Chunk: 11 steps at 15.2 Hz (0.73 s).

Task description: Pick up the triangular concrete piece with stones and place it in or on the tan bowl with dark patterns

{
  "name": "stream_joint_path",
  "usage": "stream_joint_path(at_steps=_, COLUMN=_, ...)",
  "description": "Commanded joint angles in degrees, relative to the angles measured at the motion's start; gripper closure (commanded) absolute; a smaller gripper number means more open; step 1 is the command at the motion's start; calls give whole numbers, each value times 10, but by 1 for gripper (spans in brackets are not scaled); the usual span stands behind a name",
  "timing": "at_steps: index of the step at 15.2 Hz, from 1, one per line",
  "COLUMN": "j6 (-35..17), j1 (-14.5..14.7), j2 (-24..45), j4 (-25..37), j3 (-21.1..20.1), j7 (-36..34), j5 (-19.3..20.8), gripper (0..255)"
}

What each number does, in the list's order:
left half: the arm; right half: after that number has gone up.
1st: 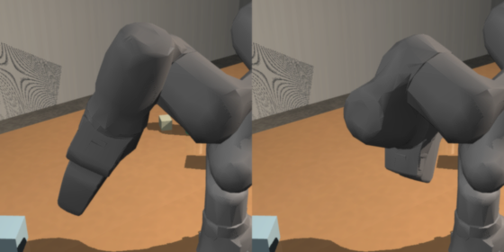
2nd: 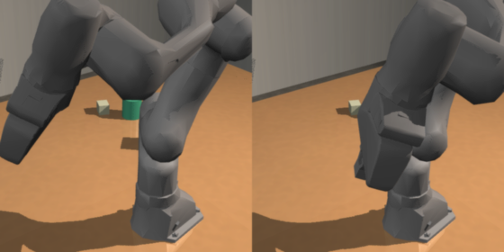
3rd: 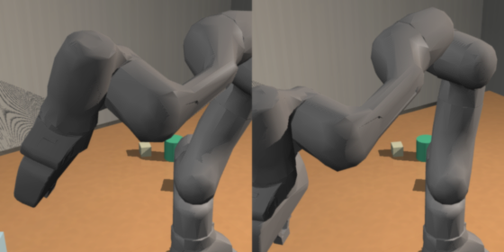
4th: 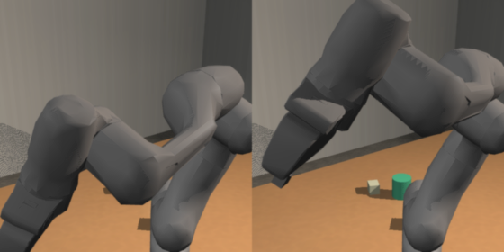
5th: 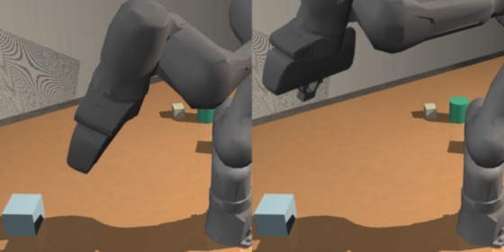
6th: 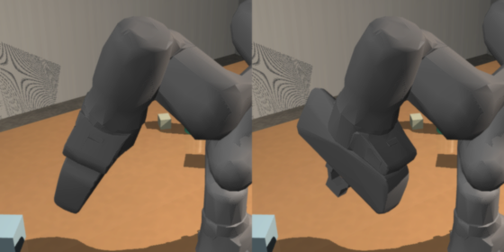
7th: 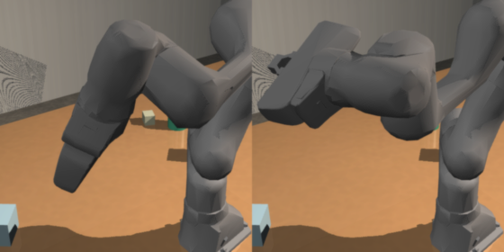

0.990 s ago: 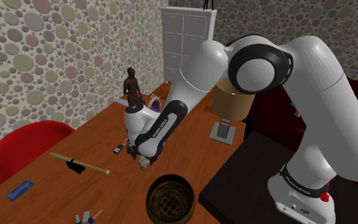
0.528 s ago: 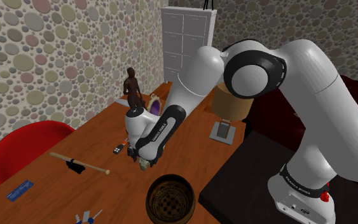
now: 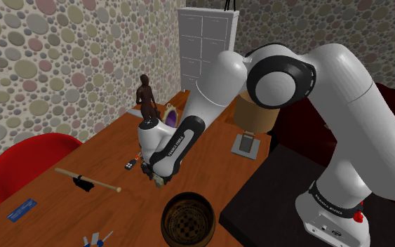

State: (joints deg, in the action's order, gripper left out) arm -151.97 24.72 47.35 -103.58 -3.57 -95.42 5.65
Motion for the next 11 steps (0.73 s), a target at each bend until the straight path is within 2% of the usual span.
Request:
stream_joint_path(at_steps=1, j6=0, j1=0, j2=0, j4=0, j3=0, j7=0, j5=0, gripper=255)
stream_joint_path(at_steps=6, j6=0, j1=0, j2=0, j4=0, j3=0, j7=0, j5=0, gripper=255)
stream_joint_path(at_steps=11, j6=19, j1=-2, j2=-35, j4=-16, j3=-3, j7=1, j5=-2, gripper=255)
